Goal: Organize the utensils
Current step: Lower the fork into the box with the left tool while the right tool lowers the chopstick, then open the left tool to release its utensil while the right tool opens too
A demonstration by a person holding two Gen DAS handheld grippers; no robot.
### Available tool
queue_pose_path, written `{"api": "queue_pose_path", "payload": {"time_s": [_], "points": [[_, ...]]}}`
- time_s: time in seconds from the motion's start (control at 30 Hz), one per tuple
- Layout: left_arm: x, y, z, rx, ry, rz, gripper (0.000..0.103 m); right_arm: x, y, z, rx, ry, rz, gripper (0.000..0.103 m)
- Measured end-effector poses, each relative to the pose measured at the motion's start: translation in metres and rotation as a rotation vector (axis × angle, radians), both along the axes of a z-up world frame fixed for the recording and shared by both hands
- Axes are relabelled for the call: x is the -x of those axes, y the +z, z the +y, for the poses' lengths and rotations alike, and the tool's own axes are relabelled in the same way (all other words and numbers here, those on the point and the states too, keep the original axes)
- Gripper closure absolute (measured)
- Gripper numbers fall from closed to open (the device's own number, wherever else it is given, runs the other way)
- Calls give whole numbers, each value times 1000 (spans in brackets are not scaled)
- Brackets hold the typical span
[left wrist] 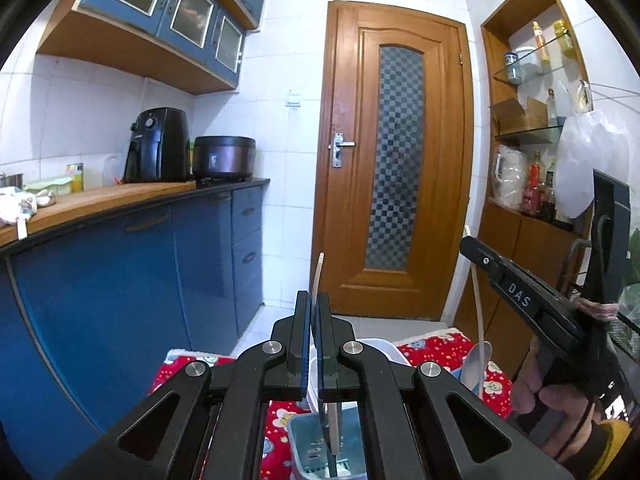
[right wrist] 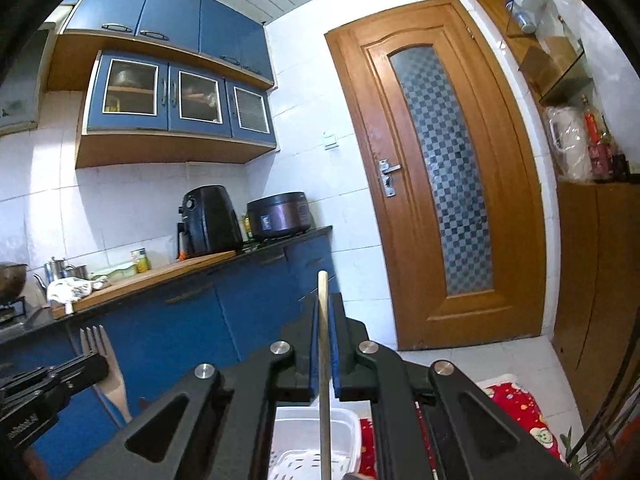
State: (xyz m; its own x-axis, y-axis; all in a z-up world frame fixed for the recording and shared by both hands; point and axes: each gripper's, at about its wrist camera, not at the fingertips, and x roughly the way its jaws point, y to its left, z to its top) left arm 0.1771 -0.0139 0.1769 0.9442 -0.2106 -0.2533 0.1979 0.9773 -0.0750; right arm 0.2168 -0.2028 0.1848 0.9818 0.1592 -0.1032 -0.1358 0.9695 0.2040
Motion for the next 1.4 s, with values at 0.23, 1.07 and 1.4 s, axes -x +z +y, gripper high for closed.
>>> {"api": "queue_pose_path", "payload": {"time_s": [0.23, 1.07, 1.4], "points": [[-2, -4, 0, 12, -3, -7, 101, -3, -19, 2, 14, -10, 22, 97], [18, -4, -7, 10, -29, 44, 69, 43, -11, -5, -6, 100, 161, 75], [36, -8, -3, 29, -37, 95, 67, 80, -8, -11, -24, 122, 256, 75]]}}
